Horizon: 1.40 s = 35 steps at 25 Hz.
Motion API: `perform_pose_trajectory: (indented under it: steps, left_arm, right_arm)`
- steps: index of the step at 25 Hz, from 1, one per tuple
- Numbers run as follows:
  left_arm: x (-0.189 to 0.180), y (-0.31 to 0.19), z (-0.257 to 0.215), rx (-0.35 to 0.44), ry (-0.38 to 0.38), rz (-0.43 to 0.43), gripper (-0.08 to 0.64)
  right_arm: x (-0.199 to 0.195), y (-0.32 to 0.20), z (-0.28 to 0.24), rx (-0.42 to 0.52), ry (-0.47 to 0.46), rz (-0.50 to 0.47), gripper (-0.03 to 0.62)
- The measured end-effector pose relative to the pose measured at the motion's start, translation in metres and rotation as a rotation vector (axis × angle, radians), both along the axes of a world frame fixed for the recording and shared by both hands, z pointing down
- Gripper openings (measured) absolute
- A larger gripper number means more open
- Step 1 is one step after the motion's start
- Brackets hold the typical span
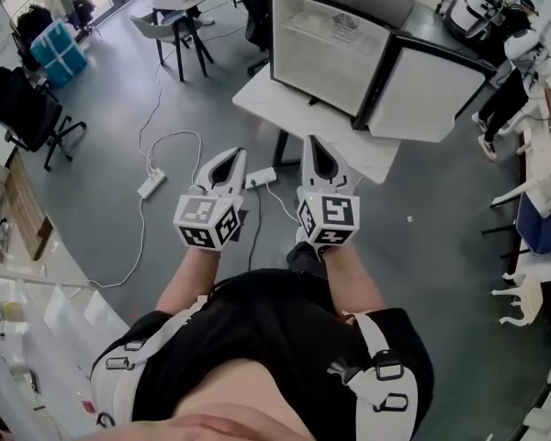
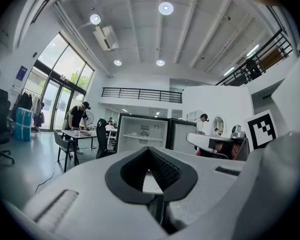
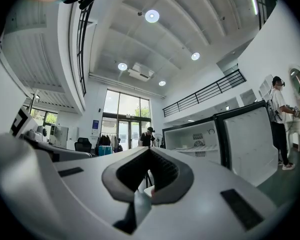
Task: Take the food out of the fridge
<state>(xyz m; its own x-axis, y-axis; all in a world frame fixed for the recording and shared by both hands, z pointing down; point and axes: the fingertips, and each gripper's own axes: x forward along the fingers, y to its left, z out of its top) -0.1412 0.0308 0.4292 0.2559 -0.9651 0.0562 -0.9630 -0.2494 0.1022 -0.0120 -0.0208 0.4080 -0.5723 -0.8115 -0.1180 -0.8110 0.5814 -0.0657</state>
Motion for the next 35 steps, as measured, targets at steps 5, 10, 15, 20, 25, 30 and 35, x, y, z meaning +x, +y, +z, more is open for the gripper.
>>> perform_pose_trajectory:
  steps: [5, 10, 15, 20, 25, 30, 35]
  left_arm:
    - [-0.003, -0.069, 0.001, -0.004, -0.017, -0.015, 0.003]
    - [0.004, -0.149, -0.003, -0.019, -0.027, -0.021, 0.003]
    - [0.018, -0.231, -0.014, -0.012, -0.022, -0.023, 0.003]
    - [0.027, -0.291, -0.017, -0.017, -0.014, -0.032, 0.003]
    - [0.018, -0.334, -0.016, -0.035, 0.013, -0.021, 0.003]
    - [0.007, -0.372, -0.010, -0.065, 0.127, 0.033, 0.003]
    - [0.007, -0.404, 0.005, -0.186, 0.506, 0.157, 0.005]
  right_arm:
    - [0.001, -0.070, -0.003, 0.027, -0.013, -0.001, 0.008]
    - [0.005, -0.149, -0.006, 0.011, -0.010, -0.017, 0.008]
    - [0.016, -0.225, -0.008, 0.006, 0.009, -0.026, 0.008]
    - [0.032, -0.282, -0.015, 0.008, 0.012, -0.015, 0.008]
    - [0.031, -0.316, -0.006, -0.018, 0.019, 0.011, 0.008]
    - [0.026, -0.330, 0.004, -0.041, 0.018, 0.056, 0.008]
    - [0.026, -0.339, 0.014, -0.078, 0.017, 0.106, 0.008]
